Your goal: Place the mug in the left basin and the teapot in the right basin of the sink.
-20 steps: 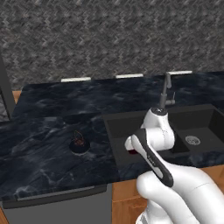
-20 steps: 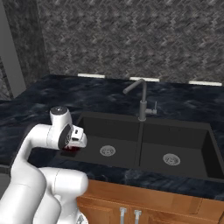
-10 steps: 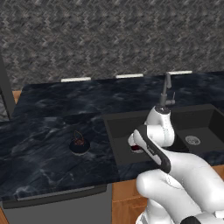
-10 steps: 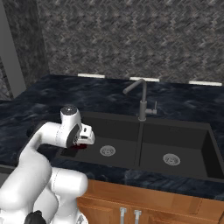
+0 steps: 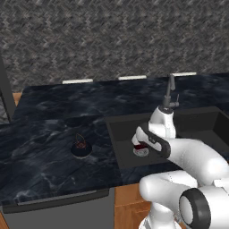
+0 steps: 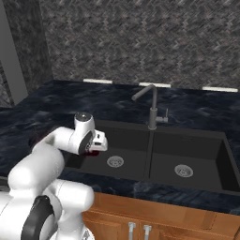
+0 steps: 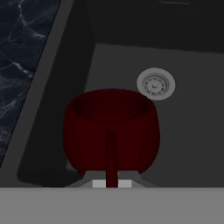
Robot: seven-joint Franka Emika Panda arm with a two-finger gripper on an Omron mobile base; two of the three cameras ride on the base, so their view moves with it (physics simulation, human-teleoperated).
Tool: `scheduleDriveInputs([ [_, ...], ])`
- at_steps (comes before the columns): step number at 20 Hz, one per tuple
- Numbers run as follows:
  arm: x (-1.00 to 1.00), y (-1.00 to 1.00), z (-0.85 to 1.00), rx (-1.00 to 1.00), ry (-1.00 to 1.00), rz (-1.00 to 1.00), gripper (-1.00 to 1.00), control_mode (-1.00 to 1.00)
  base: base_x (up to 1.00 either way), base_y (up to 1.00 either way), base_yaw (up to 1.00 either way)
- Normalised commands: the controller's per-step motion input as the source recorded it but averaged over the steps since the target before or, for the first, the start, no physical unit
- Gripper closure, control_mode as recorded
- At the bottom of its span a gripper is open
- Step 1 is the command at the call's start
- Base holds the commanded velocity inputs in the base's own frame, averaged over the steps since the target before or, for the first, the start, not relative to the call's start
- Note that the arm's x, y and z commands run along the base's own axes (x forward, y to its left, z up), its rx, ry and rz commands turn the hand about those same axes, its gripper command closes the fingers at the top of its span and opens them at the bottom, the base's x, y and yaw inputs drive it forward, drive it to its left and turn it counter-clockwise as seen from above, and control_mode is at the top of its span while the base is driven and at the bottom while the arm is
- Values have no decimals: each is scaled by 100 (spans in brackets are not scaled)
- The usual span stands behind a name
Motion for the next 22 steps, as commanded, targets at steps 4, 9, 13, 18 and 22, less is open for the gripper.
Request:
scheduleDriveInputs([
  [4, 42, -6, -14, 0, 1, 4, 100, -100, 0, 0, 0],
  [9, 44, -4, -16, 0, 0, 4, 100, -100, 0, 0, 0],
  [13, 35, -9, -17, 0, 0, 3, 100, -100, 0, 0, 0],
  [18, 29, -12, -21, 0, 2, 3, 100, -100, 0, 0, 0],
  [22, 25, -11, -24, 0, 5, 5, 100, -100, 0, 0, 0],
])
